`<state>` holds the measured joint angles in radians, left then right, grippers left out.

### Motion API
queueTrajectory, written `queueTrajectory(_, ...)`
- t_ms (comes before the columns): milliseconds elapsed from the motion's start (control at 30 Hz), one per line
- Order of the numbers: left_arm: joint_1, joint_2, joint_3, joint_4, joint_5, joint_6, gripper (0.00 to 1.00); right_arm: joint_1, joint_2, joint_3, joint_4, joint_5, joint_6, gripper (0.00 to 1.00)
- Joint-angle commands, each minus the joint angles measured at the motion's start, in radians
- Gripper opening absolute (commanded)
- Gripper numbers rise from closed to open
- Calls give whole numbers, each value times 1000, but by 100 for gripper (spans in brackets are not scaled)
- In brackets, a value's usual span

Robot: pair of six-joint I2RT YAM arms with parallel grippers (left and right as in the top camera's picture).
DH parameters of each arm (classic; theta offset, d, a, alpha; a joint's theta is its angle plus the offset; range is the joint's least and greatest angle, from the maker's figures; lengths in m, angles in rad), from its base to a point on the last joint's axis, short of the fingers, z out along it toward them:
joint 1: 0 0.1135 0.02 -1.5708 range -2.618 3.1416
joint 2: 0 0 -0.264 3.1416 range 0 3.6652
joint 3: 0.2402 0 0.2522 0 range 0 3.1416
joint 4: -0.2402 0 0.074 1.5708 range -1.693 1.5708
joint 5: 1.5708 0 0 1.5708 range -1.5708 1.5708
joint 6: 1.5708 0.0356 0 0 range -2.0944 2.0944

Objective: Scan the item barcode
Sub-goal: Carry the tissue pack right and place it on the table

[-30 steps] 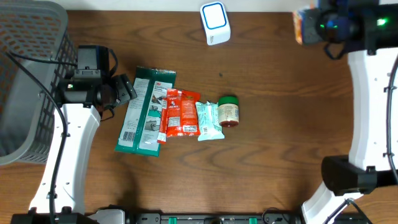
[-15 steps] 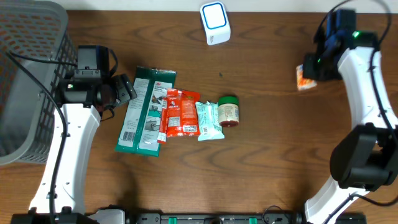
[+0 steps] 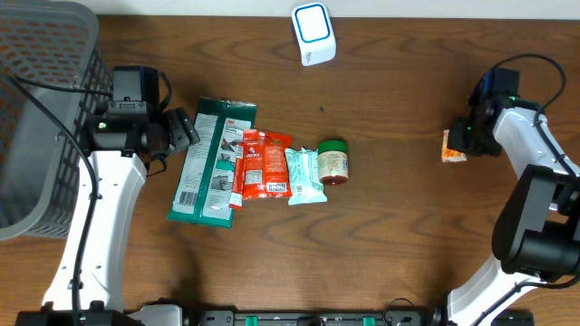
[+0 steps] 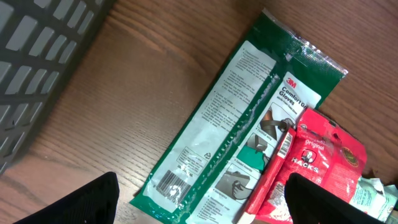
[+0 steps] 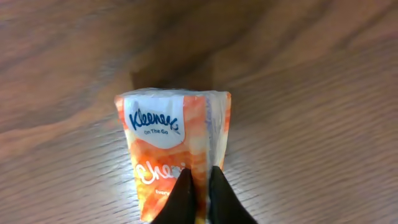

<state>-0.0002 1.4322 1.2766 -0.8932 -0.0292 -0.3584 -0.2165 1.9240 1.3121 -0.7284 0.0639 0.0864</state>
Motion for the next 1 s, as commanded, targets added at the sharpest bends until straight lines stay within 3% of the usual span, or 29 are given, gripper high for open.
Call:
queueTrajectory(0,3,-7,10,-4,-6,10,85,-18,-4,-13,15,14,13,33)
queueTrajectory(100,3,-7,10,-4,-6,10,85,-22,-4,-13,19,14,14,62)
queueTrajectory(133,3,-7,10,-4,-6,10,85,-22,-4,-13,18,14,14,63)
queueTrajectory(567,3,-7,10,-3,-6,10,86,2,-28,47,-62,-7,13,62)
queueTrajectory(767,3,-7,10,-4,-6,10,85,6,-31,47,-54,-256,13,46)
queueTrajectory(967,3,-7,10,-3,-6,10,85,65,-31,47,-49,-499,13,54)
